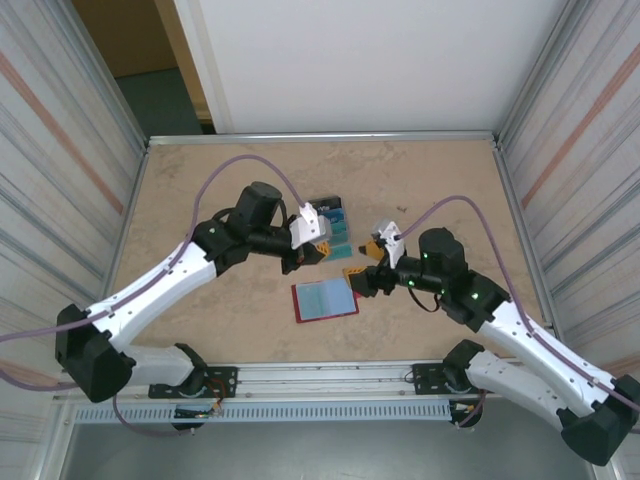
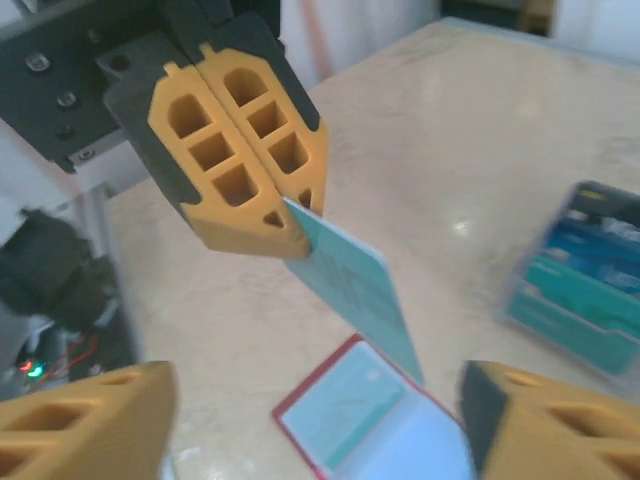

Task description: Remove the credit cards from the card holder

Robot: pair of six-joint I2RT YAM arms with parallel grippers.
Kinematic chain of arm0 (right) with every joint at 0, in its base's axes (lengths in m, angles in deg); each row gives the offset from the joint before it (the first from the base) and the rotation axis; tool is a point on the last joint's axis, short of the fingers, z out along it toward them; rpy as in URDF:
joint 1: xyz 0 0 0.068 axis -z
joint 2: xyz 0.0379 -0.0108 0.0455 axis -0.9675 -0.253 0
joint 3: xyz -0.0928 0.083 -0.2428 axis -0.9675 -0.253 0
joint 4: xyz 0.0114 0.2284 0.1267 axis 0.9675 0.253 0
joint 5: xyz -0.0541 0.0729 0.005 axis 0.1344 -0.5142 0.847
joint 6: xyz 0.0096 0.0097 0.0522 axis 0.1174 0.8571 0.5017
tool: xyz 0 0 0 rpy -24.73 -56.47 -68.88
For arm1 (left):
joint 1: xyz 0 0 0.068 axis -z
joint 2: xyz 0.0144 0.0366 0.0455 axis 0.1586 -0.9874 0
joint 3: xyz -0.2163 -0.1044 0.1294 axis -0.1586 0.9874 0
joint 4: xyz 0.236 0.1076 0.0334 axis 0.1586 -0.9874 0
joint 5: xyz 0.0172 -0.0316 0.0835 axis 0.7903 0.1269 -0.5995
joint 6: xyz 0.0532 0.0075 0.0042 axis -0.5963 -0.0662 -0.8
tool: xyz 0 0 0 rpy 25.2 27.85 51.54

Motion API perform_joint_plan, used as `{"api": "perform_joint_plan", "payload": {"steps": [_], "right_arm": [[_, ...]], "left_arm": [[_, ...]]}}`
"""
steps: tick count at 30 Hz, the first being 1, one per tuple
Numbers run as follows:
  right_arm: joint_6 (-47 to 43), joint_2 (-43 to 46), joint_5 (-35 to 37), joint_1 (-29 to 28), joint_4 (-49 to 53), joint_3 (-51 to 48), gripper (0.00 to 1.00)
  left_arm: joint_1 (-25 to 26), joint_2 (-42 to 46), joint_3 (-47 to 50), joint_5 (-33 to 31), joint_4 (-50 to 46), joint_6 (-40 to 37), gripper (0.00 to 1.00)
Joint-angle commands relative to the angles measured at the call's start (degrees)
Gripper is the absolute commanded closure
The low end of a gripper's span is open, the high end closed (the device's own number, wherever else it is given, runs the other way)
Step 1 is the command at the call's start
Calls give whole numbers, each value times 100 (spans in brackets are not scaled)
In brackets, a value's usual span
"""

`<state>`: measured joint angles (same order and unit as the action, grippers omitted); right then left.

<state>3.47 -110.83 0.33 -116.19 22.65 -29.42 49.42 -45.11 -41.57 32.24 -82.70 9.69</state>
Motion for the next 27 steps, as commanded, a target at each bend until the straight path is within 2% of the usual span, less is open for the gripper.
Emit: {"api": "perform_joint_plan", "payload": {"steps": [1,4,7,11,18,27], "right_arm": [[84,265,1239,15,368,178,15],[323,374,1757,31,544,252,1],[642,406,2428,23,685,309,1],[942,350,2998,23,933,424,1],[1214,239,3221,36,1090,501,1],[1447,329,3264,32,1214,435,1]], "left_arm": [[-191,-350,35,-335,640,-517,100],[-307,-762,-59,-510,866,-805,100],[-344,-1154,-143,-753,1139,-1099,100],[-430,-1709,-462,-807,1021,-1396,100],[-795,-2546,-907,-80,857,-1331,100],[-893,-3114,-1275,-64,790,-1271,100]]}}
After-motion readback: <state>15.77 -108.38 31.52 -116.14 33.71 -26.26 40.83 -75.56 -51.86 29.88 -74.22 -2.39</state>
